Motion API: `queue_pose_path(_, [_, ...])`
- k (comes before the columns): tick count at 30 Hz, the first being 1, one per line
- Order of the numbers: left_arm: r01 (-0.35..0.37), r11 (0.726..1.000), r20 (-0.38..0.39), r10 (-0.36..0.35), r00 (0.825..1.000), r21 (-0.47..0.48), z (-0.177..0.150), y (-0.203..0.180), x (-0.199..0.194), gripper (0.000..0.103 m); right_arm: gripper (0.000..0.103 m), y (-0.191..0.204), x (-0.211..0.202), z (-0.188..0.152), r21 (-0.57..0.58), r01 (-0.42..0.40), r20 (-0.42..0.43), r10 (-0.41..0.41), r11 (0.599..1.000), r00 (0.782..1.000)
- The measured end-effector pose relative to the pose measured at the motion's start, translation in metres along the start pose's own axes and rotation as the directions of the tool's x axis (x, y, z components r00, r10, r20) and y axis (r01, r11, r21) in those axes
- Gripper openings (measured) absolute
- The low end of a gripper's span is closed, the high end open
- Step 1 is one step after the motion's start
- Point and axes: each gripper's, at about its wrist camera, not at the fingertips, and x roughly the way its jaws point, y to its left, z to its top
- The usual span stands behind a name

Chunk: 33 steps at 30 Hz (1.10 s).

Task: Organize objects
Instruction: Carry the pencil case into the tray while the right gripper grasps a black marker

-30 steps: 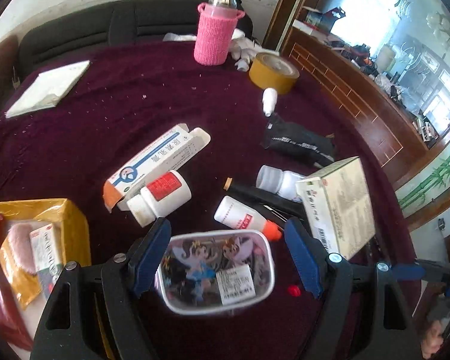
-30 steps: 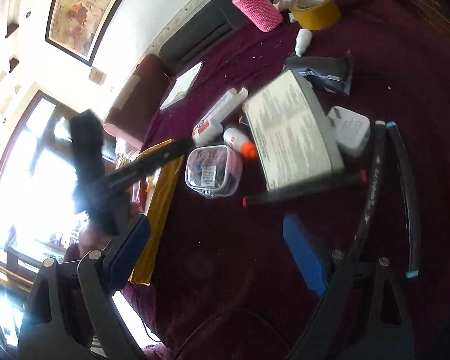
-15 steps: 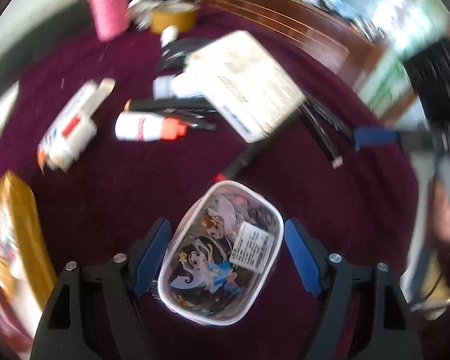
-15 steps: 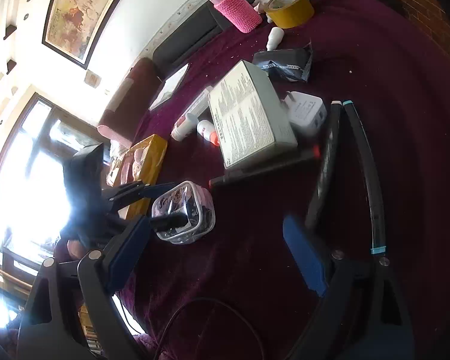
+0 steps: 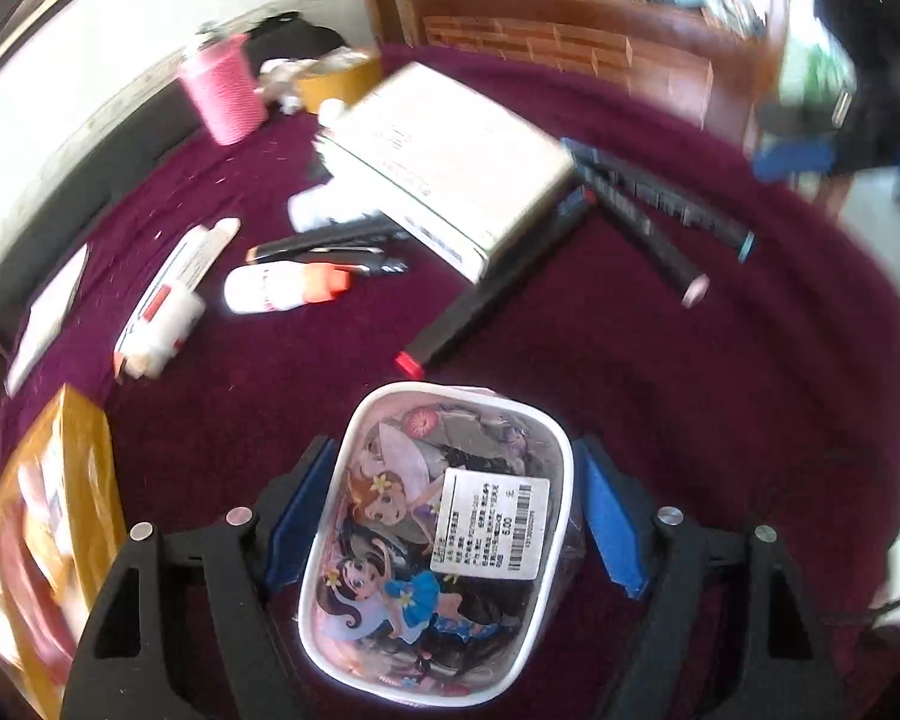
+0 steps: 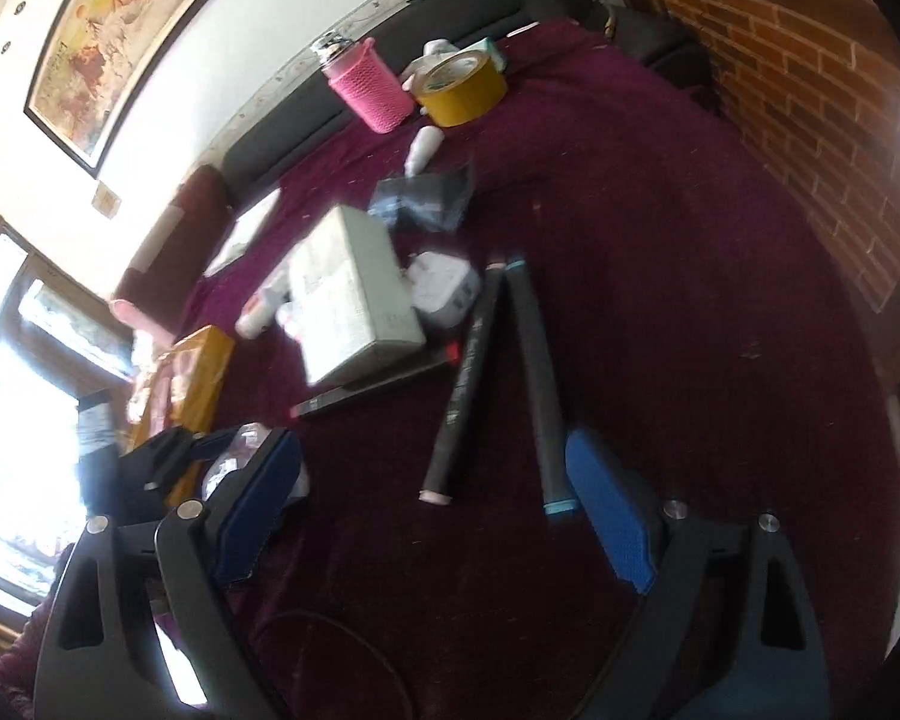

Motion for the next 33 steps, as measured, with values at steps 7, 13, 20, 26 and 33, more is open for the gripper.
queue_pose_path(7, [0.112,0.978,0.173,-0.082,0.982,-0.177,-0.022,0.035,-0.081,0.069,0.068,0.009,0.034,0.008,-0.177,0.317,0.023,-0.319,0.932,0.948])
queue_pose_path(13, [0.111,0.950,0.237,-0.041,0.971,-0.290,-0.047,0.071,-0.116,0.066,0.040,0.011,0.087,0.023,-0.267,0.402,-0.007,-0.419,0.876,0.908])
queue_pose_path(20, [0.145,0.914,0.330,-0.014,0.944,-0.379,-0.079,0.100,-0.143,0.065,0.012,0.002,0.070,0.023,-0.182,0.377,0.005,-0.383,0.908,0.924])
queue_pose_path(26, [0.168,0.881,0.392,0.021,0.920,-0.442,-0.095,0.125,-0.167,0.065,0.012,0.023,0.017,0.008,-0.142,0.259,0.075,-0.250,0.955,0.965])
queue_pose_path(33, [0.166,0.826,0.410,0.084,0.908,-0.538,-0.133,0.165,-0.203,0.065,0.012,0.108,-0.013,-0.002,-0.246,0.022,0.085,-0.001,0.969,0.996])
